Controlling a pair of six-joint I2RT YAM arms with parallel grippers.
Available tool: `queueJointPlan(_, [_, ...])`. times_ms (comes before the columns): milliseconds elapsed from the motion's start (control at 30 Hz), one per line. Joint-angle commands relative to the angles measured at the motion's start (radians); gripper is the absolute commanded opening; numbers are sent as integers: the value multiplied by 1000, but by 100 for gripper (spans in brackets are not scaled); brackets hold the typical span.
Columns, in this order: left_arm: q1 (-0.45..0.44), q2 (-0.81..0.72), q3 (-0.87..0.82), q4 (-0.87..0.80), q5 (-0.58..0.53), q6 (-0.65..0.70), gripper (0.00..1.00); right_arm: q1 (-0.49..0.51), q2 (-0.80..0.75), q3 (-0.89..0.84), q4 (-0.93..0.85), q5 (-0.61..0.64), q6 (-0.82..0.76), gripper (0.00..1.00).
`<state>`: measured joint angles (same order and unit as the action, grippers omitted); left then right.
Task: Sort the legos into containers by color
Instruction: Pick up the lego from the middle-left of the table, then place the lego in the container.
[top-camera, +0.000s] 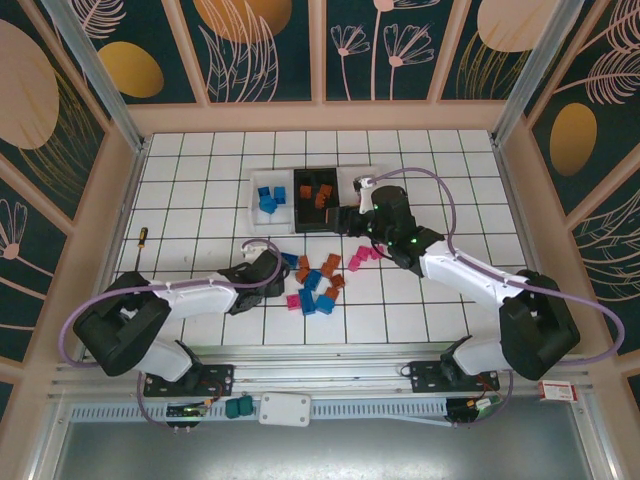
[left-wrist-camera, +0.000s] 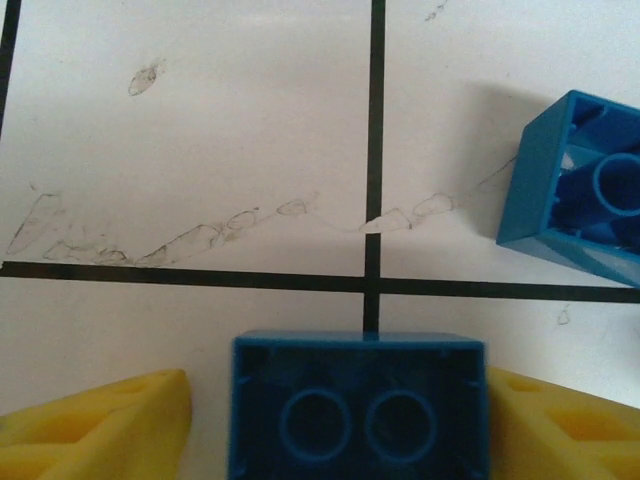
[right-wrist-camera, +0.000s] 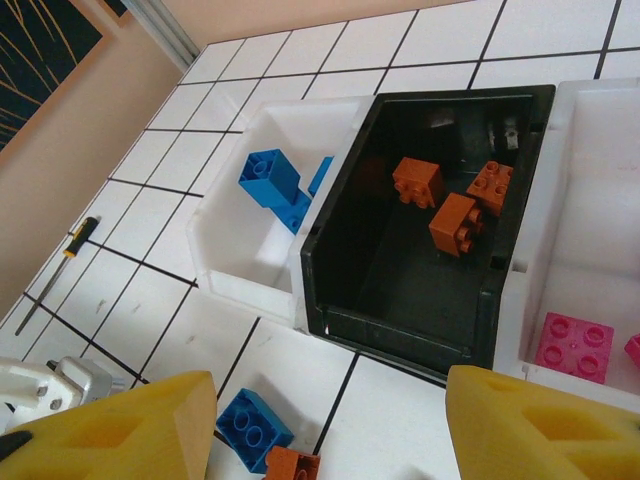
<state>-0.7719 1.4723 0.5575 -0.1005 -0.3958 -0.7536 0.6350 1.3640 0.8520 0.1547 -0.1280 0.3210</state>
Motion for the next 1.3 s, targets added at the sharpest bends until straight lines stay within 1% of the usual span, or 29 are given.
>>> queueJointPlan(0, [0,66,1,106,20,14,66,0,-28,-4,28,7,13,63])
queueJointPlan(100, [0,78,26,104,29,26,54,0,-32,-5,22,11,12,63])
queueJointPlan(167, [0,51,35,96,28,31,48,0,-38,-10,19,15,10,63])
queueJointPlan(233, [1,9,53,75,18,38,45,-1,-42,-17,18,19,10,63])
queueJointPlan(333, [9,-60,121,24,-5,66,43,-2,-49,-25,22,21,16,63])
queueJointPlan(433, [65,-79,215,-9,-4,105,41,-1,-57,-34,32,19,22,63])
queueJointPlan(533, [131,-32,326,-7,-3,150,41,-1,-61,-45,29,21,26,63])
queueJointPlan(667, [196,116,488,5,14,183,42,-1,-72,-64,22,25,32,63])
queueJointPlan(767, [241,217,576,18,48,189,42,-1,-97,-87,8,30,36,63])
queueJointPlan(900, [249,320,670,23,84,198,49,-2,-136,-112,-16,34,37,63])
queueJointPlan(933, [249,340,690,17,85,200,53,-1,-145,-116,-26,34,36,64])
queueJointPlan(1000, [250,357,702,13,85,198,69,-1,-160,-128,-37,23,36,64])
queueJointPlan(1067, [252,344,697,21,90,193,83,0,-173,-144,-48,16,35,64])
queueJointPlan(1100, [252,332,694,25,94,192,87,0,-178,-149,-52,13,35,65])
queueJointPlan(1133, [253,317,694,27,98,189,91,-1,-180,-157,-59,12,36,65])
queueJointPlan(1233, [252,248,687,33,119,180,97,-1,-188,-185,-69,13,41,66])
queueJointPlan(1267, [253,196,678,40,134,173,99,-2,-192,-198,-74,19,44,66])
